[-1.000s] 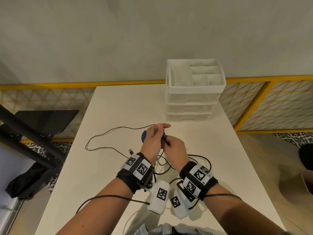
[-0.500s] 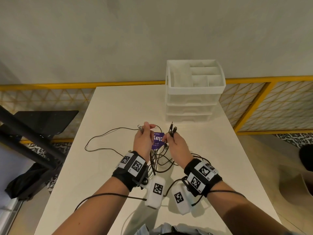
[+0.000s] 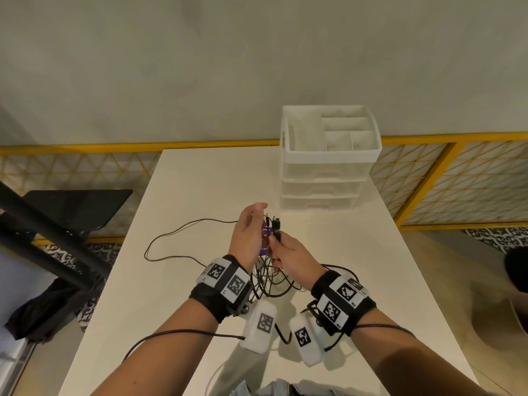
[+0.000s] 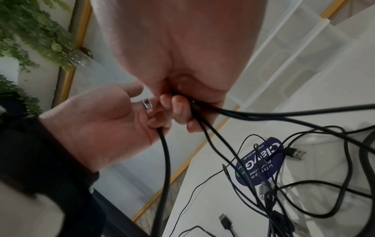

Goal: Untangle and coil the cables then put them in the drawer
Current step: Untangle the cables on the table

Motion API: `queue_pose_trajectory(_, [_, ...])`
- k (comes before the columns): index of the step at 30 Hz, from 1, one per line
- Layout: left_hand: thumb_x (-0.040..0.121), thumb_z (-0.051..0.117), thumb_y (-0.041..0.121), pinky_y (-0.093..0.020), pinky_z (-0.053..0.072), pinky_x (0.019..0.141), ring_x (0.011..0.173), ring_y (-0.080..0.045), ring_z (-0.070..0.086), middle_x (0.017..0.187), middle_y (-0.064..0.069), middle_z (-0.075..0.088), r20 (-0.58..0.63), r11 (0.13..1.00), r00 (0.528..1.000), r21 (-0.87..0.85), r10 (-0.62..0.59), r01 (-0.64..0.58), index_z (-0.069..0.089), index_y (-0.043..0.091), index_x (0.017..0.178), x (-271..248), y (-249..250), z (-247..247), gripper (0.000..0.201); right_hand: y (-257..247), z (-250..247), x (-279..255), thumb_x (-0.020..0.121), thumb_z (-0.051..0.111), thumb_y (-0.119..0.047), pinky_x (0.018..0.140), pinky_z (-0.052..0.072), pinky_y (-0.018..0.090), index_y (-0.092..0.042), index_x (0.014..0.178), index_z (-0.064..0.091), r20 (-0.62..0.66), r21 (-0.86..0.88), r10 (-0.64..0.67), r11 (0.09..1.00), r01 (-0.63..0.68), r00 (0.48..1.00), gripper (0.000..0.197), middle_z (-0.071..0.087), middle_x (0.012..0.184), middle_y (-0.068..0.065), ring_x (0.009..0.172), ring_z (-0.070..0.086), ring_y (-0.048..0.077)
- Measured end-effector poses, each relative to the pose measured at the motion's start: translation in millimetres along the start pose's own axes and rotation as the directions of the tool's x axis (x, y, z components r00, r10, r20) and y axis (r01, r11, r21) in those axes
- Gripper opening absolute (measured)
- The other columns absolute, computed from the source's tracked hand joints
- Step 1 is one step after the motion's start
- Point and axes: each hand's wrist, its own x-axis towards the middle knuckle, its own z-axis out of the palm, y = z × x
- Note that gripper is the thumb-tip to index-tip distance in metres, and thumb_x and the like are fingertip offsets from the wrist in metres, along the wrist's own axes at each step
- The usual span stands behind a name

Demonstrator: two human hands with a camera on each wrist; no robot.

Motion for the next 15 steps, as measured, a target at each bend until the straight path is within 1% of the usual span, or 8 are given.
queue_pose_trajectory(1, [0.094, 0.038, 0.047, -0.031, 0.050, 0.078, 0.088, -0.014, 0.060, 0.100, 0.001, 0.059, 0.006, 1.000, 1.000, 0.014, -0.001, 0.001, 0.060, 0.029, 0.110, 0.5, 0.3, -0.3, 0.032, -0.3, 0.6, -0.7, 0.099, 0.033, -0.017, 0.053, 0.038, 0.019, -0.020, 0.080, 0.047, 0.019, -0.010, 0.012, 1.000, -0.012, 1.000, 0.024, 0.038, 0.061, -0.005, 0.041, 0.041, -0.001])
queue_pose_trajectory(2, [0.095, 0.038, 0.045, -0.027, 0.049, 0.072, 0.085, -0.011, 0.060, 0.102, -0.001, 0.059, 0.011, 1.000, 1.000, 0.025, -0.003, 0.003, 0.060, 0.029, 0.111, 0.5, 1.6, -0.4, 0.031, -0.6, 1.0, -0.9, 0.099, 0.033, -0.017, 0.055, 0.038, 0.022, -0.019, 0.078, 0.046, 0.034, -0.027, 0.023, 0.999, -0.022, 0.999, 0.025, 0.038, 0.061, -0.005, 0.041, 0.041, -0.001])
queue_pose_trajectory(4, [0.098, 0.035, 0.036, -0.016, 0.043, 0.057, 0.066, -0.003, 0.058, 0.093, -0.001, 0.059, 0.033, 0.999, 0.999, 0.037, 0.003, -0.005, 0.063, 0.021, 0.109, -0.4, 4.3, 0.5, 0.033, -1.3, 0.6, -0.7, 0.099, 0.033, -0.018, 0.057, 0.037, 0.025, -0.019, 0.075, 0.045, 0.051, -0.053, 0.044, 0.998, -0.041, 0.998, 0.027, 0.040, 0.061, -0.004, 0.040, 0.043, -0.002])
queue_pose_trajectory(6, [0.100, 0.032, 0.032, -0.012, 0.040, 0.049, 0.062, -0.005, 0.057, 0.084, -0.002, 0.061, 0.088, 0.999, 0.996, 0.049, 0.018, -0.022, 0.065, 0.013, 0.103, -1.5, 5.8, 1.2, 0.038, -2.7, -1.0, 0.0, 0.099, 0.032, -0.020, 0.054, 0.036, 0.024, -0.017, 0.074, 0.044, 0.056, -0.057, 0.059, 0.997, -0.056, 0.997, 0.029, 0.041, 0.060, -0.002, 0.040, 0.042, -0.001])
queue_pose_trajectory(8, [0.101, 0.033, 0.028, -0.013, 0.040, 0.047, 0.063, -0.007, 0.057, 0.082, -0.004, 0.062, 0.145, 0.997, 0.989, 0.063, 0.032, -0.041, 0.064, 0.008, 0.098, -4.1, 5.9, 2.3, 0.037, -3.6, -3.3, 0.7, 0.100, 0.031, -0.022, 0.050, 0.038, 0.022, -0.015, 0.072, 0.045, 0.043, -0.094, 0.058, 0.994, -0.054, 0.997, 0.032, 0.045, 0.058, 0.000, 0.042, 0.043, 0.005])
queue_pose_trajectory(11, [0.100, 0.034, 0.022, -0.014, 0.040, 0.044, 0.060, -0.002, 0.057, 0.085, -0.006, 0.064, 0.204, 0.993, 0.978, 0.100, 0.041, -0.062, 0.063, 0.006, 0.096, -5.5, 4.3, 3.9, 0.034, -4.0, -5.5, 1.4, 0.099, 0.033, -0.022, 0.048, 0.041, 0.022, -0.012, 0.071, 0.047, 0.013, -0.105, 0.075, 0.992, -0.074, 0.997, 0.033, 0.050, 0.057, 0.002, 0.043, 0.045, 0.011])
queue_pose_trajectory(13, [0.100, 0.035, 0.022, -0.015, 0.042, 0.047, 0.065, -0.006, 0.058, 0.086, -0.005, 0.064, 0.233, 0.993, 0.972, 0.099, 0.040, -0.065, 0.063, 0.009, 0.093, -5.5, 3.8, 4.8, 0.032, -2.5, -7.1, 3.2, 0.099, 0.035, -0.024, 0.050, 0.043, 0.023, -0.011, 0.070, 0.050, 0.009, -0.118, 0.094, 0.989, -0.093, 0.996, 0.035, 0.052, 0.055, 0.003, 0.043, 0.048, 0.013])
queue_pose_trajectory(15, [0.100, 0.035, 0.023, -0.017, 0.044, 0.053, 0.071, -0.011, 0.058, 0.084, -0.003, 0.063, 0.253, 0.994, 0.967, 0.087, 0.039, -0.062, 0.062, 0.012, 0.089, -5.2, 3.8, 4.9, 0.031, -2.3, -8.4, 5.4, 0.098, 0.036, -0.026, 0.052, 0.044, 0.027, -0.010, 0.071, 0.051, 0.021, -0.116, 0.108, 0.988, -0.105, 0.994, 0.035, 0.053, 0.055, 0.004, 0.043, 0.049, 0.015])
